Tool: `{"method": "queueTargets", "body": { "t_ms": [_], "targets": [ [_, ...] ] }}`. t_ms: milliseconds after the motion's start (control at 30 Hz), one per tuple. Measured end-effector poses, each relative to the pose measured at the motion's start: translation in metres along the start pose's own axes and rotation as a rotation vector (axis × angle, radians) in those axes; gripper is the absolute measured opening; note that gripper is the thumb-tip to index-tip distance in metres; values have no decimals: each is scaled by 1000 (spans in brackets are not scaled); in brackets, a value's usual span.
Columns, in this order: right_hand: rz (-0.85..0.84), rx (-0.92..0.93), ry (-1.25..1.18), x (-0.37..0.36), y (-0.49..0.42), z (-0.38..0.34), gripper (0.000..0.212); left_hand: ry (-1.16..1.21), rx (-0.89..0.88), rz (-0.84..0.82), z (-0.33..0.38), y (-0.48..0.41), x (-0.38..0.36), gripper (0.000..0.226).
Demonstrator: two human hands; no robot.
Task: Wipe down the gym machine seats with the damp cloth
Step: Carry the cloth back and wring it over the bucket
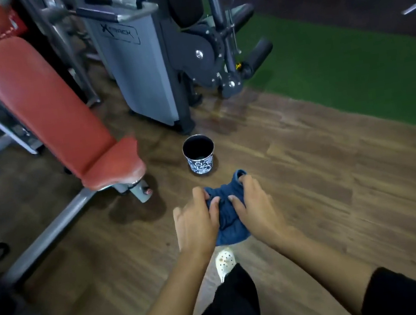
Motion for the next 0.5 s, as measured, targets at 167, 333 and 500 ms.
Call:
{"method": "queueTargets", "body": {
  "t_ms": [167,333,500],
  "targets": [
    [-47,15,31,13,-119,-15,33,21,17,8,-2,-118,-16,20],
    [-34,32,28,28,-239,-29,36,31,7,45,2,-238,-26,20],
    [-41,63,51,36,-334,-22,38,36,44,85,11,-321,-48,20]
  ]
}}
Point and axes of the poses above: each hand's wrist, its own y-axis away from the middle knuckle, its own x-axis out of the back of the hand, z = x × y, the point moved 5 cm from there along -y, towards the middle knuckle
